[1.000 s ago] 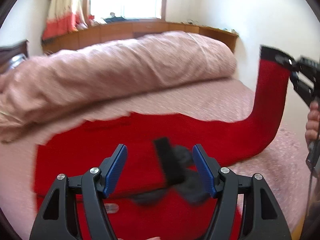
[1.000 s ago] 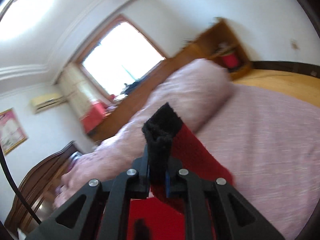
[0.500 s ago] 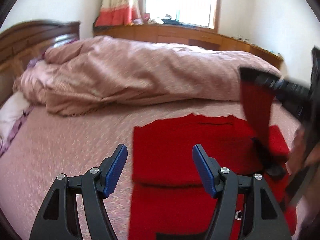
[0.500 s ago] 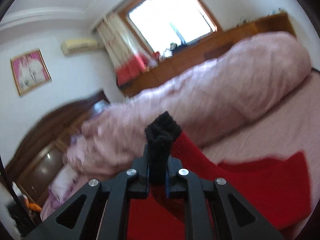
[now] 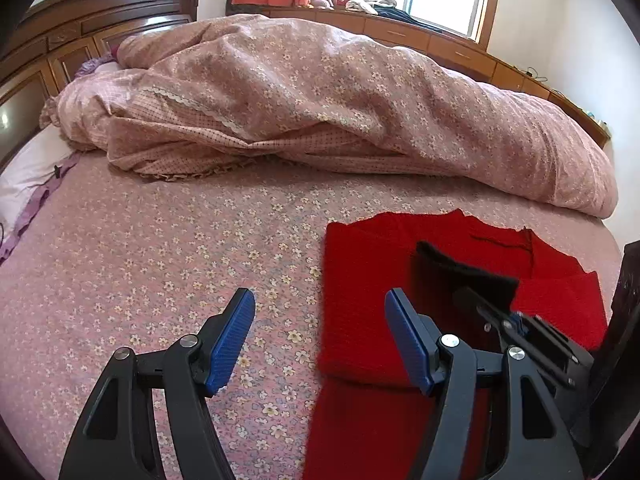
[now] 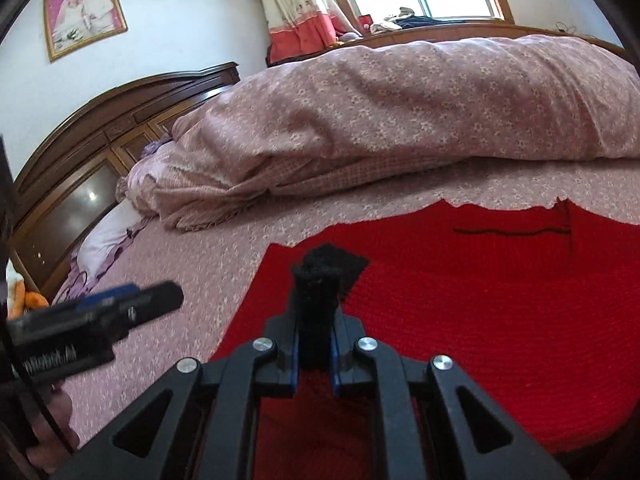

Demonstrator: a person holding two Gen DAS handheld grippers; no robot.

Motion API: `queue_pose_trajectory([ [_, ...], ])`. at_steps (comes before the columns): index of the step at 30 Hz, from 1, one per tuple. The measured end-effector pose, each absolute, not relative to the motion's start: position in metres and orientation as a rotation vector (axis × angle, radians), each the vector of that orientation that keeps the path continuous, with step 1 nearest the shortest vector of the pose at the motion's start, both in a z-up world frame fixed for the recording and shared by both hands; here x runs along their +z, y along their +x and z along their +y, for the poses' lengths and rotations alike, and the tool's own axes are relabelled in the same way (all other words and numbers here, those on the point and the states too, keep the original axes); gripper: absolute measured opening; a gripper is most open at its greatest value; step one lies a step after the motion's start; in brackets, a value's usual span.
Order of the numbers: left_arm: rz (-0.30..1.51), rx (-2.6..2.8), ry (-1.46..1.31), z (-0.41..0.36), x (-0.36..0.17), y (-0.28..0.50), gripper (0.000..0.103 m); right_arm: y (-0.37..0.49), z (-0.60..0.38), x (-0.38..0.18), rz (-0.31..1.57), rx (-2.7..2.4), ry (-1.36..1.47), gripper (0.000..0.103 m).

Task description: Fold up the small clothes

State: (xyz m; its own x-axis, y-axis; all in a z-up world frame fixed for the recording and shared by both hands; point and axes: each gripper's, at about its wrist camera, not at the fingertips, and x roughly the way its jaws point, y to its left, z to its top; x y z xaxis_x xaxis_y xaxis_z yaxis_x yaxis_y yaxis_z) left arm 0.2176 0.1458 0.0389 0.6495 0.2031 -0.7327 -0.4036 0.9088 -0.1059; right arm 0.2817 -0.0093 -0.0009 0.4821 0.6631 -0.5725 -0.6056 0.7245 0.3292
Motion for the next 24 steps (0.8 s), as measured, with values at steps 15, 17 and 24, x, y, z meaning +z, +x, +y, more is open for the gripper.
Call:
queue_pose_trajectory([
  [15,0.8,0.263,-0.229,0.12,0.04,0.223,0.062,0.277,-0.084,0.032,0.749,0.782,0.173,0.042],
  [17,0.794,0.244,-0.233,0.116,0.039,0.224,0.062,0.279,-0.112,0.037,0.742,0.729,0.153,0.042],
  [24,0.816,0.19,-0.285,0.107,0.019,0.242,0.062,0.301,-0.213,0.027,0.766,0.526,0.164,0.006],
])
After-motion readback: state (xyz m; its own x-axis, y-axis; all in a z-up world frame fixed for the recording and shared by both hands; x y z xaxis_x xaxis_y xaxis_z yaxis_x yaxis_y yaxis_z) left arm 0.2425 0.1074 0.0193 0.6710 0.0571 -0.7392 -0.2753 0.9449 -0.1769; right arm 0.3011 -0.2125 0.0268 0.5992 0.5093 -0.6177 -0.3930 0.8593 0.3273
